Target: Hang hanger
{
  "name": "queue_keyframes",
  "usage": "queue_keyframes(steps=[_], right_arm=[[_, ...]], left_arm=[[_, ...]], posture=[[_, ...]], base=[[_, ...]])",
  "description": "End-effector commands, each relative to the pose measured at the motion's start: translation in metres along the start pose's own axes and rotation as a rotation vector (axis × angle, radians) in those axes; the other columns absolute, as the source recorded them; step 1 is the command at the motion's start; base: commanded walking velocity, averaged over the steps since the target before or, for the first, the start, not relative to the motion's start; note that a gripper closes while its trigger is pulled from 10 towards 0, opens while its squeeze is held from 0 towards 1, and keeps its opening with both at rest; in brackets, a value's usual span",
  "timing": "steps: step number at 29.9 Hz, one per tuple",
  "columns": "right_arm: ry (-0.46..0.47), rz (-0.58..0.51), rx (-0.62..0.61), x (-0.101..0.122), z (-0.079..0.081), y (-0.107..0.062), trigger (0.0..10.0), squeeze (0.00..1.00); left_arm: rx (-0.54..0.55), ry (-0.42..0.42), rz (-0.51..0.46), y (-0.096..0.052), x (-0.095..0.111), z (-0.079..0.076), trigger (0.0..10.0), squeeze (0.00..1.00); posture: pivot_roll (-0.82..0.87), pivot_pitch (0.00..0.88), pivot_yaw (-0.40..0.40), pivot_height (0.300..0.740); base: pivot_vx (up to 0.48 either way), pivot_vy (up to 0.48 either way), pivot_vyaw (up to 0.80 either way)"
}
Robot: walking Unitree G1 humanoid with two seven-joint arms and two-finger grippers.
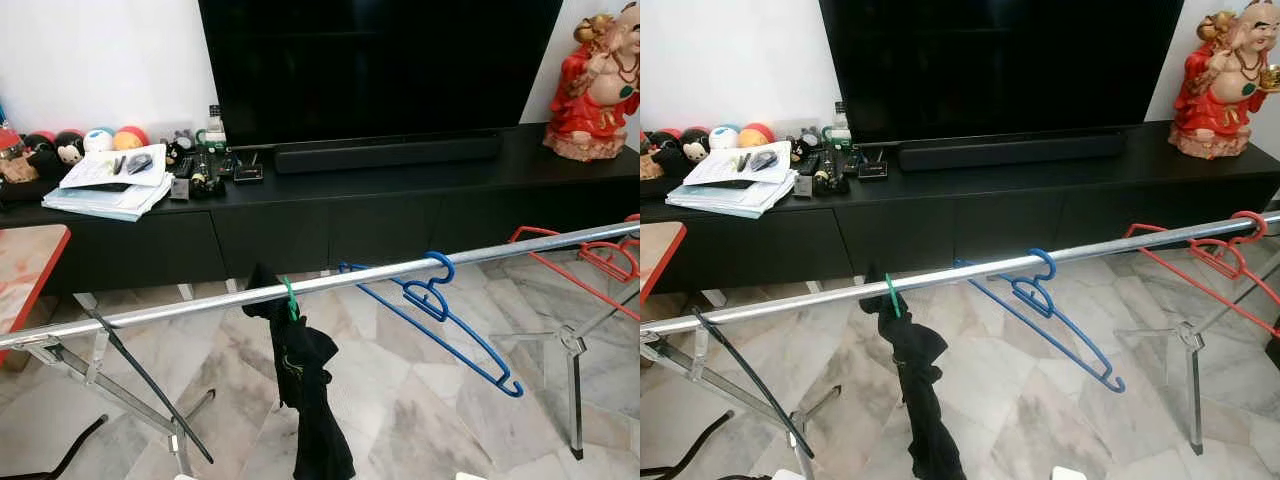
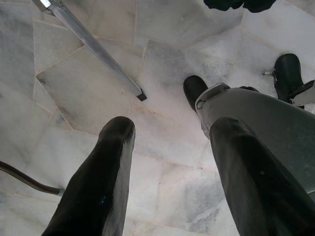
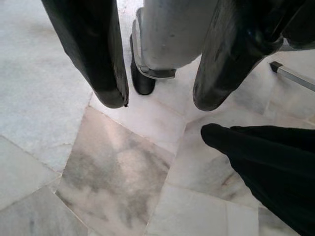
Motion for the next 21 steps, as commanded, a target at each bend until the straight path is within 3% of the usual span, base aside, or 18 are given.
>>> queue_keyframes(steps=[1, 7, 21], right_arm=[[-0.012, -0.001, 0.013, -0.002, 0.004, 0.0, 10.0, 0.0], [-0.028, -0.005, 0.021, -0.001, 0.007, 0.0, 10.0, 0.0], [-0.073, -0.011, 0.035, 0.003, 0.015, 0.001, 10.0, 0.0]], left_arm=[[0.013, 0.01, 0.028, -0.001, -0.008, 0.005, 10.0, 0.0], [0.009, 0.014, 0.033, -0.002, -0.009, 0.005, 10.0, 0.0], [0.004, 0.016, 0.037, -0.002, -0.012, 0.004, 10.0, 0.0]], posture=[[-0.11, 0.032, 0.07, 0.74], [-0.11, 0.019, 0.074, 0.74], [-0.11, 0.0, 0.079, 0.74]], base=[[0.0, 0.0, 0.0], [0.0, 0.0, 0.0], [-0.305, 0.0, 0.0]])
Point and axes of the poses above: a point about 5 cm out from each wrist's last joint towards the gripper, its own y axis pointing out of the wrist towards the gripper, its own x axis along the axis of the wrist's last joint, z = x × y, the point moved 6 cm from there along y, pointing out of the wrist towards the gripper, and after that the axes turned 7 degrees about -y, right-handed, at the moved point
